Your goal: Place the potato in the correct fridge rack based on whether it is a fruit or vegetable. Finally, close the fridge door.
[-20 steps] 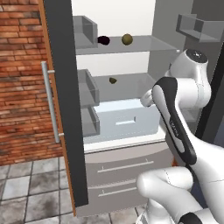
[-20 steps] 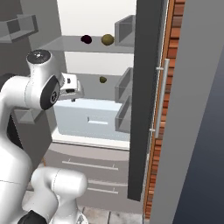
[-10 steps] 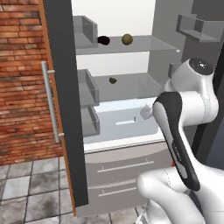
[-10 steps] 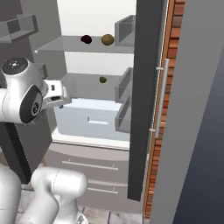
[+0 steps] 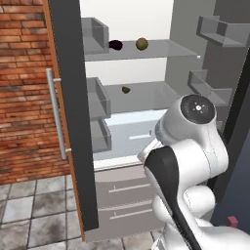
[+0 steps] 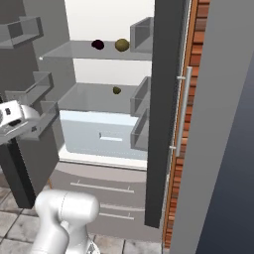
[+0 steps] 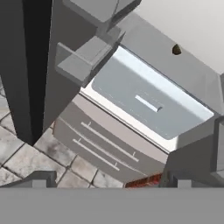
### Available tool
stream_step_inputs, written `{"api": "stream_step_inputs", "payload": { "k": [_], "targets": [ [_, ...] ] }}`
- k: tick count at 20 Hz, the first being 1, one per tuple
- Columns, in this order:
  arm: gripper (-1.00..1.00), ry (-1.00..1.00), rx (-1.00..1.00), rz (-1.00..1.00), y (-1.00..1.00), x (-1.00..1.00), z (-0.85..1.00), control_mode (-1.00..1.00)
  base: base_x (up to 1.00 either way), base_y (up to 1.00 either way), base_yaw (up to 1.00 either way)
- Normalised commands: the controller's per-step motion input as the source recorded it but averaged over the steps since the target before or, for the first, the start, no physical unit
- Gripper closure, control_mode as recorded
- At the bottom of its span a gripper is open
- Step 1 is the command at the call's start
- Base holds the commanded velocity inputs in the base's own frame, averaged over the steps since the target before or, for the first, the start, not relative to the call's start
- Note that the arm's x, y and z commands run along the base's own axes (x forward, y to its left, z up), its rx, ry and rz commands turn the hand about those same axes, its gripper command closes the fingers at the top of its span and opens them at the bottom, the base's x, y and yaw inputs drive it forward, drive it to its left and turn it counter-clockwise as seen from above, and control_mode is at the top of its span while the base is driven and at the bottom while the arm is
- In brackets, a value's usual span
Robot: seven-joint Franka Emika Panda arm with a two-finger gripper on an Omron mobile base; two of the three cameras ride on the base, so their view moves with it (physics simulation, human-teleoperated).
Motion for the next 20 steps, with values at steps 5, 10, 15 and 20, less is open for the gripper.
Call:
{"api": "stream_step_inputs", "payload": {
  "k": [5, 10, 15, 20],
  "targets": [
    [-1.0, -0.01, -0.18, 0.12, 0.66, -0.55, 0.0, -1.0, 0.0, 0.0, 0.0],
    [-1.0, 0.0, -0.23, 0.06, 0.98, -0.13, 0.0, -1.0, 0.0, 0.0, 0.0],
    [-1.0, 0.0, -0.28, 0.0, 1.0, 0.0, 0.0, -1.0, 0.0, 0.0, 0.0],
    [-1.0, 0.0, -0.31, 0.0, 1.0, 0.06, 0.0, -1.0, 0.0, 0.0, 0.0]
  ]
}}
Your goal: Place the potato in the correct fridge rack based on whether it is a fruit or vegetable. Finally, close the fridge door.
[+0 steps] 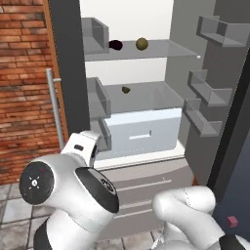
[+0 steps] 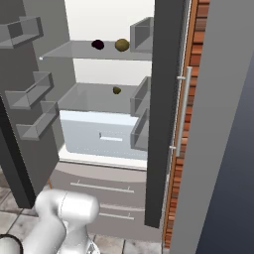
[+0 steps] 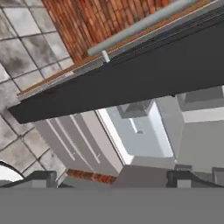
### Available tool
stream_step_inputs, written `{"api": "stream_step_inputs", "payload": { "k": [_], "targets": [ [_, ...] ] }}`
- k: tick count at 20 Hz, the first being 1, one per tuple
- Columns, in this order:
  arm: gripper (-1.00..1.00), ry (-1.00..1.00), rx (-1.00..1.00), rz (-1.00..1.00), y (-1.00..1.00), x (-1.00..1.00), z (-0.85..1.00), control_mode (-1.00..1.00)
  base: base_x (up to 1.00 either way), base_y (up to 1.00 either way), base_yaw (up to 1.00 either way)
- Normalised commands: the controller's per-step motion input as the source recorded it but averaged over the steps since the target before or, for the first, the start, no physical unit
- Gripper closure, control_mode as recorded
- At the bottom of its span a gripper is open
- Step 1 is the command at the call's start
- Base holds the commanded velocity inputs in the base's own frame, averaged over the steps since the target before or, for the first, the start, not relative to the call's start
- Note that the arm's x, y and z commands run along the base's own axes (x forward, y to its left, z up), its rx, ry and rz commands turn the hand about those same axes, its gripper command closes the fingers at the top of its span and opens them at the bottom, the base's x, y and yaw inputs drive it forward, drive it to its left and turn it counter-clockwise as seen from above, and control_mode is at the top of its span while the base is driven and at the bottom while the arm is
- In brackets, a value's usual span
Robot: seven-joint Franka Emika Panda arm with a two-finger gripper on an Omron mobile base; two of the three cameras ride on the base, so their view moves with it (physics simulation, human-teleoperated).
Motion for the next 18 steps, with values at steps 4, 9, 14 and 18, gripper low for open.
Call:
{"api": "stream_step_inputs", "payload": {
  "k": [4, 9, 14, 18],
  "targets": [
    [-1.0, 0.0, -0.3, 0.0, 1.0, 0.22, -0.07, -1.0, 0.0, 0.0, 0.0],
    [-1.0, 0.0, -0.18, -0.01, 0.9, 0.54, -0.05, -1.0, 0.0, 0.0, 0.0],
    [-1.0, 0.0, -0.13, -0.07, 0.61, 0.66, -0.01, -1.0, 0.0, 0.0, 0.0],
    [-1.0, 0.0, -0.09, -0.1, 0.38, 0.66, -0.08, -1.0, 0.0, 0.0, 0.0]
  ]
}}
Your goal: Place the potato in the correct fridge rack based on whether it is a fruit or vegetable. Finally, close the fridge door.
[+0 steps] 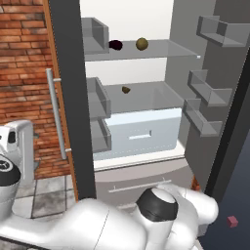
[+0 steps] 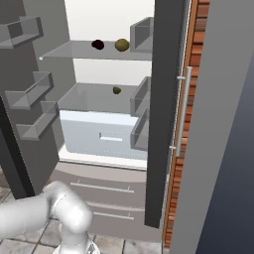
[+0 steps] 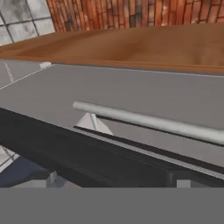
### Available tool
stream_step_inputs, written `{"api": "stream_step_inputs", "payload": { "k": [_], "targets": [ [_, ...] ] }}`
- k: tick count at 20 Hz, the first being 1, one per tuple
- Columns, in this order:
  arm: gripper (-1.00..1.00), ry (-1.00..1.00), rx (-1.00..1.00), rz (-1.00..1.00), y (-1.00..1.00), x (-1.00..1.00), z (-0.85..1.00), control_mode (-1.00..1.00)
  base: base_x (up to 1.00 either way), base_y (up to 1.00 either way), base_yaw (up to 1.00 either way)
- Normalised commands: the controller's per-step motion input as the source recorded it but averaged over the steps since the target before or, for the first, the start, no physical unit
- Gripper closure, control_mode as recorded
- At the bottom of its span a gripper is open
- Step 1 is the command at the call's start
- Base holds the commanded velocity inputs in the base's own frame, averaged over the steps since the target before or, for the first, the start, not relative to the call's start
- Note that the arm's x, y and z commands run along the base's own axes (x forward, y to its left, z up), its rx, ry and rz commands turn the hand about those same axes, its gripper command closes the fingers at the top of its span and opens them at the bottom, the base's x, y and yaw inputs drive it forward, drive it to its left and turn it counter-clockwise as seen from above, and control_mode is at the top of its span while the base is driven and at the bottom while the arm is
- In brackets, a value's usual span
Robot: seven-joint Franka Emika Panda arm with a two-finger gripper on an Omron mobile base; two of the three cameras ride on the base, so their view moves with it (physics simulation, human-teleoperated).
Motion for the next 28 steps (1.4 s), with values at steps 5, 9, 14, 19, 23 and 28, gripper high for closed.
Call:
{"api": "stream_step_inputs", "payload": {
  "k": [5, 9, 14, 19, 23, 28],
  "targets": [
    [-1.0, 0.0, -0.07, -0.12, 0.11, 0.55, -0.35, -1.0, 0.0, 0.0, 0.0],
    [-1.0, 0.0, -0.07, -0.12, 0.0, 0.41, -0.57, -1.0, 0.0, 0.0, 0.0],
    [-1.0, 0.0, -0.05, -0.08, 0.0, 0.66, -0.39, -1.0, 0.0, 0.0, 0.0],
    [-1.0, 0.0, -0.05, -0.07, 0.0, 0.61, -0.01, -1.0, 0.0, 0.0, 0.0],
    [-1.0, 0.0, -0.09, -0.05, 0.0, 0.54, 0.17, -1.0, 0.0, 0.0, 0.0],
    [-1.0, 0.01, -0.11, -0.01, -0.12, 0.36, 0.07, -1.0, 0.0, 0.0, 0.0]
  ]
}}
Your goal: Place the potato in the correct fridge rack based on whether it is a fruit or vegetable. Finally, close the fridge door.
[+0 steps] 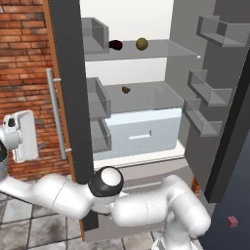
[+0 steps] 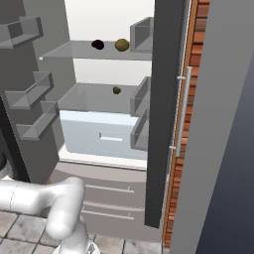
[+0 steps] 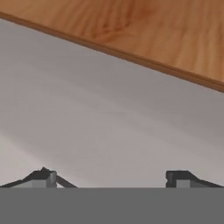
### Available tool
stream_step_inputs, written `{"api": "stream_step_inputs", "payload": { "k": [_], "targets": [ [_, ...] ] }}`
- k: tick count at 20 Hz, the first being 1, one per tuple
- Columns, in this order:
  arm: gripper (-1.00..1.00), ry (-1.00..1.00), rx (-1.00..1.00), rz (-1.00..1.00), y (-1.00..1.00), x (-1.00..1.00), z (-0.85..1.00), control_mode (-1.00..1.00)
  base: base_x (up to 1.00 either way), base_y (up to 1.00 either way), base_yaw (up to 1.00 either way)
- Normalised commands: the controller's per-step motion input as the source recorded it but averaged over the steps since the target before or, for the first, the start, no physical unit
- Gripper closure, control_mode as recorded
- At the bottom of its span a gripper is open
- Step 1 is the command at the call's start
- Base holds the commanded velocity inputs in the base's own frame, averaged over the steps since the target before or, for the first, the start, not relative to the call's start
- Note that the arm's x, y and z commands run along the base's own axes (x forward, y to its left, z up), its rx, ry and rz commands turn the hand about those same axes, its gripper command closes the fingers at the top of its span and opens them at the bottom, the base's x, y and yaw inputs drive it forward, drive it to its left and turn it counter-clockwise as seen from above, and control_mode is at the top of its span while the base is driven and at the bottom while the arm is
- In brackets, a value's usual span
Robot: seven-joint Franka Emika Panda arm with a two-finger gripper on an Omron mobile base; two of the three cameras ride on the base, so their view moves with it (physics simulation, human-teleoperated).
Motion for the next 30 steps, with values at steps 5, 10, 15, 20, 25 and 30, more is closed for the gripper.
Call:
{"api": "stream_step_inputs", "payload": {
  "k": [5, 10, 15, 20, 25, 30],
  "targets": [
    [-1.0, 0.0, -0.15, -0.02, -0.12, 0.35, 0.1, -1.0, 0.0, 0.0, 0.0],
    [-1.0, 0.0, -0.17, -0.09, -0.34, 0.03, 0.17, -1.0, 0.0, 0.0, 0.0],
    [-1.0, 0.0, -0.1, -0.15, -0.7, -0.12, 0.06, -1.0, 0.0, 0.0, 0.0],
    [-1.0, 0.0, -0.04, -0.2, -0.86, -0.02, 0.08, -1.0, 0.0, 0.0, 0.0],
    [-1.0, 0.0, -0.01, -0.17, -0.98, -0.05, 0.1, -1.0, 0.0, 0.0, 0.0],
    [-1.0, -0.01, 0.0, -0.12, -1.0, -0.06, 0.13, -1.0, 0.0, 0.0, 0.0]
  ]
}}
